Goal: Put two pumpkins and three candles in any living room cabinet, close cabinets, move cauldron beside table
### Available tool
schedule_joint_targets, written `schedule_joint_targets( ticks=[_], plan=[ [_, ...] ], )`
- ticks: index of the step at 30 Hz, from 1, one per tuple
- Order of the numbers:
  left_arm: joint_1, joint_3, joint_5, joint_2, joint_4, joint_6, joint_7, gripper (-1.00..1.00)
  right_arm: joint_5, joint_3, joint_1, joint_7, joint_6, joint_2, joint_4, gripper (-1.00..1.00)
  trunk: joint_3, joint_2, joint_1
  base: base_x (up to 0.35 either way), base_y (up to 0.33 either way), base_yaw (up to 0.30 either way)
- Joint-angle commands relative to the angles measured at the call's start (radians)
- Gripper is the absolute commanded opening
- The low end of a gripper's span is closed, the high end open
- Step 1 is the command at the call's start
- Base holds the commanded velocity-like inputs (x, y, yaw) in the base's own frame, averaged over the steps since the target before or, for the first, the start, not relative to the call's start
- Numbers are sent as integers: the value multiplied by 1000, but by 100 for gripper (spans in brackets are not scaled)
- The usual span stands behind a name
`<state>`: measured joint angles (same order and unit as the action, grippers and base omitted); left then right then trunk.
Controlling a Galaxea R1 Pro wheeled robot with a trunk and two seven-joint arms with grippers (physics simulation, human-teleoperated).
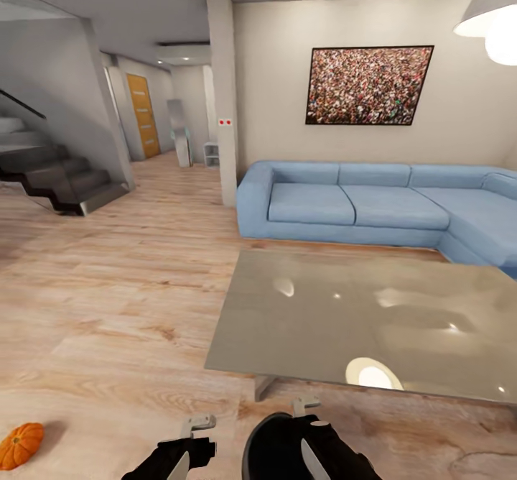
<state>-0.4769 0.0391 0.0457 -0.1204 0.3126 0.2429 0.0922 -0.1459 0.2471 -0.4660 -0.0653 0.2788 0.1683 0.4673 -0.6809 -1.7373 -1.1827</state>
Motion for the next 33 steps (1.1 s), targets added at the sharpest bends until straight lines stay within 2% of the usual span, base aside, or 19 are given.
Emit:
schedule_joint_targets(
  ticks=[1, 33],
  plan=[
    [0, 4, 5, -1, 2, 6, 3, 100, -10, 7, 0, -7, 5, -1, 2, 100, 2, 7, 4, 0, 0, 292],
    [0, 4, 5, -1, 2, 6, 3, 100, -9, 7, 0, -8, 5, 0, 2, 100, 103, 231, 127, 0, 0, 292]
  ],
)
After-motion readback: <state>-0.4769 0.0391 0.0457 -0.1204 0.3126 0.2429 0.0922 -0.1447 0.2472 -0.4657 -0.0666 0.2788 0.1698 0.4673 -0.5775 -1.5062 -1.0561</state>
